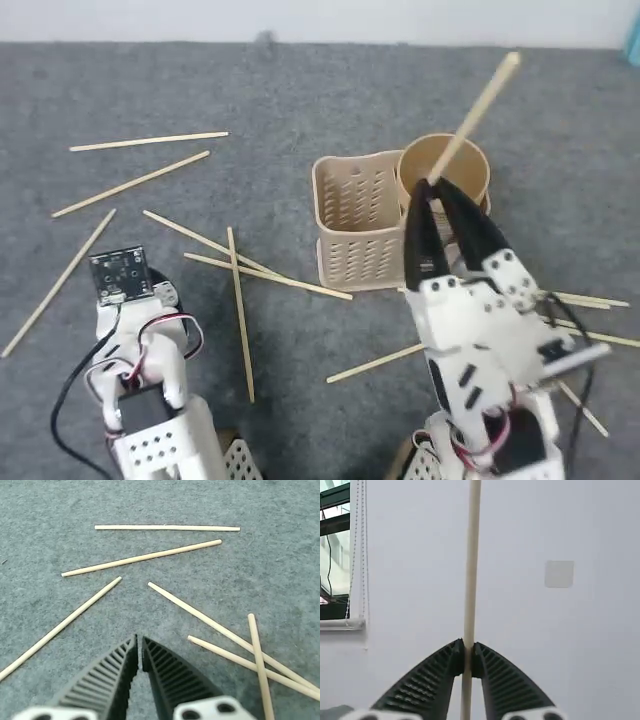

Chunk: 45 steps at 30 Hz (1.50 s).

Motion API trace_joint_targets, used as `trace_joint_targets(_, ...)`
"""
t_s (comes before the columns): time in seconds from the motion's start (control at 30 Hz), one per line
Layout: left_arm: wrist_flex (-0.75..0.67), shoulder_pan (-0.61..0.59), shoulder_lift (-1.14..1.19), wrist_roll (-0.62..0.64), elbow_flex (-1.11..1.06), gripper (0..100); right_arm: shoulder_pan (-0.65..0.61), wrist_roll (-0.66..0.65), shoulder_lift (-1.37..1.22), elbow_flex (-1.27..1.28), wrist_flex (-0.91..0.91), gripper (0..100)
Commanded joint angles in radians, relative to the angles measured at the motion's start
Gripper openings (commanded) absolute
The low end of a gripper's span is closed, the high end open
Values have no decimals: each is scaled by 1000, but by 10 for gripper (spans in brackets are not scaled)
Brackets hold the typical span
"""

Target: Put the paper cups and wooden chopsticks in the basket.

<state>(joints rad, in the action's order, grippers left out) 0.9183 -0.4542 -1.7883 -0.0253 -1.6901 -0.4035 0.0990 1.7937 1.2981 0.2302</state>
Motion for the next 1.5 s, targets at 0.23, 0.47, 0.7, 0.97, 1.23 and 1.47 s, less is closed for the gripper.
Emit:
trace_joint_targets(0.23, 5, -5, 8, -8, 4, 13, -13, -77, -24, 264, -378, 9)
trace_joint_targets(0.47, 3, -5, 8, -8, 4, 13, -28, -77, -16, 311, -378, 9)
trace_joint_targets(0.7, 3, -5, 8, -8, 4, 13, -56, -77, -15, 356, -380, 9)
trace_joint_targets(0.97, 3, -5, 8, -8, 4, 13, -53, -78, -18, 388, -352, 9)
trace_joint_targets(1.23, 3, -5, 8, -8, 4, 13, -58, -77, -15, 387, -228, 80)
trace_joint_targets(1.47, 3, -5, 6, -8, 4, 13, -58, -2, -15, 385, -193, 87)
